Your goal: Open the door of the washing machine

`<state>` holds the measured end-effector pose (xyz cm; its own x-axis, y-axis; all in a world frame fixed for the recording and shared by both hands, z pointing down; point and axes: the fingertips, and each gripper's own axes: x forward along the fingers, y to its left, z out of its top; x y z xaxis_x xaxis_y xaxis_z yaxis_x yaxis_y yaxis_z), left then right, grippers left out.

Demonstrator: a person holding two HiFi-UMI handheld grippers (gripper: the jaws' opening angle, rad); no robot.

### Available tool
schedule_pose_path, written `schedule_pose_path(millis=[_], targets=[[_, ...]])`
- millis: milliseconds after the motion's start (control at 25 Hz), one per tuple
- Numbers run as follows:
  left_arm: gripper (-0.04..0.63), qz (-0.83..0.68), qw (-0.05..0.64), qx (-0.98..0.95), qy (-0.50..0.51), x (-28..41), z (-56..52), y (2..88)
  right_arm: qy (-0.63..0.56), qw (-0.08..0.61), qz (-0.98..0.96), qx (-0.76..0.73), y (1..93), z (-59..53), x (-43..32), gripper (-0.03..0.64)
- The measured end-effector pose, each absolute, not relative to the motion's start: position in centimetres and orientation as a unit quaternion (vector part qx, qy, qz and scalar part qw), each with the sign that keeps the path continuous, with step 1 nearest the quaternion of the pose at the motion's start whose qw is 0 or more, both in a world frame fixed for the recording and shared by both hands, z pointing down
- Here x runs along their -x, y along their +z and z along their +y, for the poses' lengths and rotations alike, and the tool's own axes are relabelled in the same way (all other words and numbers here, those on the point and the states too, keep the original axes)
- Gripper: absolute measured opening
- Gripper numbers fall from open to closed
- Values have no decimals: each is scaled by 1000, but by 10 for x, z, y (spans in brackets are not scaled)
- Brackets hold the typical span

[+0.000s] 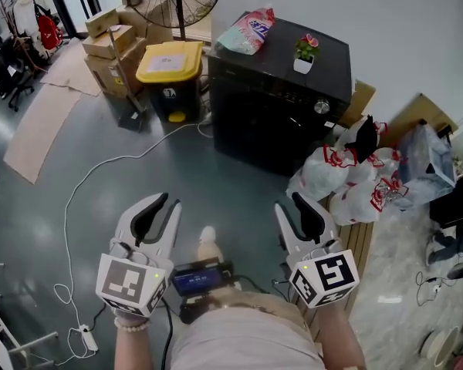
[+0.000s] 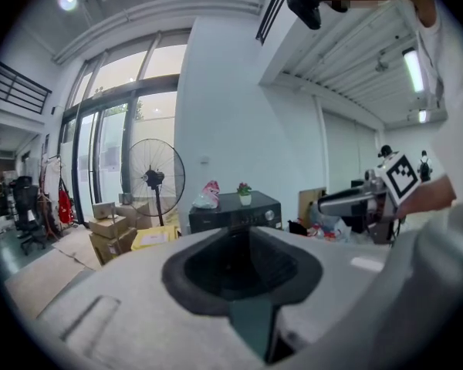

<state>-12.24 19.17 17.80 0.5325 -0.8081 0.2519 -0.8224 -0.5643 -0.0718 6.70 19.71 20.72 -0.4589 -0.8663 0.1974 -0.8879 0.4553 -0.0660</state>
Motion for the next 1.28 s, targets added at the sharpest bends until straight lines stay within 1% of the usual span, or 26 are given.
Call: schedule_pose_path(millis=[720, 1280], targets=[[75, -408, 41, -903, 130, 131, 35, 181, 109, 75, -823, -553, 210, 61, -49, 133], [77, -373, 43, -915, 147, 156, -49, 194, 115, 85, -814, -563, 217, -17, -16, 133]])
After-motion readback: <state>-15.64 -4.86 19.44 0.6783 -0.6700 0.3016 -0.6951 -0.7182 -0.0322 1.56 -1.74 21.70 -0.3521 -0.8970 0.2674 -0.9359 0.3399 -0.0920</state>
